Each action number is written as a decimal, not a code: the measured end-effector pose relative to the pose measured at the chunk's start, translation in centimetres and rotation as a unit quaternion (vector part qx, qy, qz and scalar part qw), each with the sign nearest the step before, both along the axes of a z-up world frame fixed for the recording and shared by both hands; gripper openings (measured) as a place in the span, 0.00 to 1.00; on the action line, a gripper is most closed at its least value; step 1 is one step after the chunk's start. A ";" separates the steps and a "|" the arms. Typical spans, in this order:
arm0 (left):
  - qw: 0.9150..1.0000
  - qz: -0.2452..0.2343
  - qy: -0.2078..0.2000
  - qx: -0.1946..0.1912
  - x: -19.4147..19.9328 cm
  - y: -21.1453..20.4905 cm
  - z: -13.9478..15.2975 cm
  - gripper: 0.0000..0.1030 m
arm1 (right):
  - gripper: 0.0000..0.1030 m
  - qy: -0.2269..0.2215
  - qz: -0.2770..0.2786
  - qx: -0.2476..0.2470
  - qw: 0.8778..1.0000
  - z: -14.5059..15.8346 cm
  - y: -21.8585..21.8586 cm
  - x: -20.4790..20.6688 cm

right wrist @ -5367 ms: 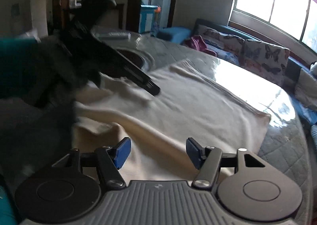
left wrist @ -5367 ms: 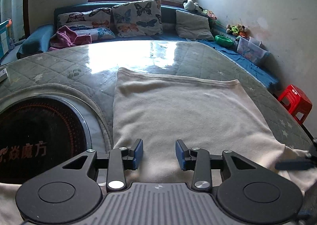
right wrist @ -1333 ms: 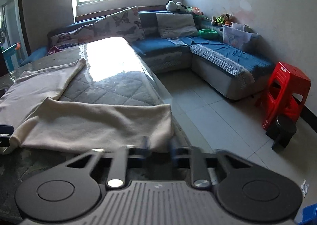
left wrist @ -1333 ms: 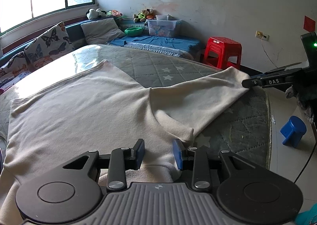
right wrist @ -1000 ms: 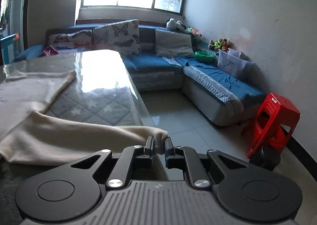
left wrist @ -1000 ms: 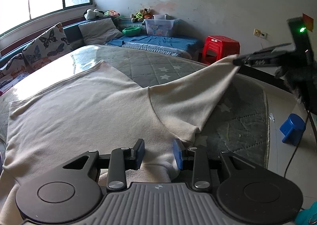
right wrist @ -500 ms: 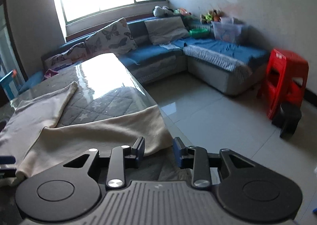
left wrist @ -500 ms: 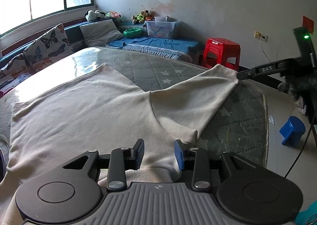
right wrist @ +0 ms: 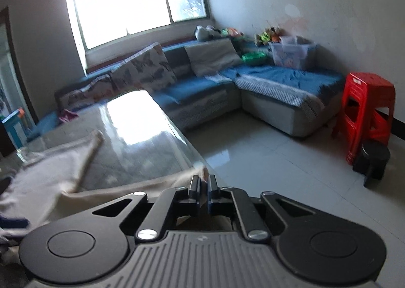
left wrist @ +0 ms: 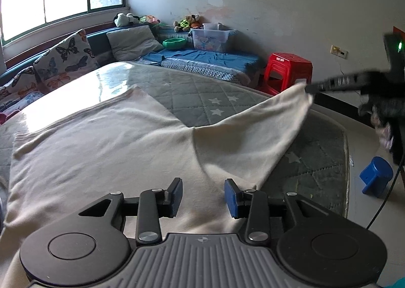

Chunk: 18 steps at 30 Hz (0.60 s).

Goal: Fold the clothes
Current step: 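Grasp the sweatshirt edge with the right gripper and lift it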

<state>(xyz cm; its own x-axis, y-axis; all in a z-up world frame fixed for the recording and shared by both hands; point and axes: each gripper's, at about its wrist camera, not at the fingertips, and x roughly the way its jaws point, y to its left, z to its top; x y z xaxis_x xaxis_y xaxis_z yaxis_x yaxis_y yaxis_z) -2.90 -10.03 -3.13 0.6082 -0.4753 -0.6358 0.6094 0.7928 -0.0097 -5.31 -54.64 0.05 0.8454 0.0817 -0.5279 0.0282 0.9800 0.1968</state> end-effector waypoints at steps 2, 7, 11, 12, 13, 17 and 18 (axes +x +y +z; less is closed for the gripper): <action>1.000 0.000 0.002 -0.002 0.0 -0.2 -0.3 0.39 | 0.04 -0.014 0.014 0.006 1.000 1.4 0.4 0.1; 1.000 0.014 0.004 -0.020 -0.2 0.7 0.0 0.43 | 0.04 -0.058 0.076 -0.006 0.995 5.4 3.6 0.3; 0.999 0.039 -0.003 -0.027 -0.8 2.7 0.6 0.45 | 0.04 -0.089 0.147 -0.014 0.985 8.4 7.9 0.9; 0.998 0.047 -0.004 -0.028 -1.0 3.4 0.8 0.45 | 0.04 -0.095 0.166 -0.015 0.981 9.0 9.2 1.1; 0.998 0.057 -0.005 -0.030 -1.2 4.0 0.9 0.45 | 0.04 -0.099 0.186 -0.017 0.977 9.5 10.4 1.2; 0.995 0.096 -0.007 -0.037 -2.0 6.9 1.1 0.46 | 0.04 -0.107 0.261 -0.022 0.959 10.3 16.0 1.9; 0.994 0.106 -0.007 -0.039 -2.3 7.5 1.1 0.46 | 0.04 -0.109 0.279 -0.023 0.954 10.6 17.4 2.1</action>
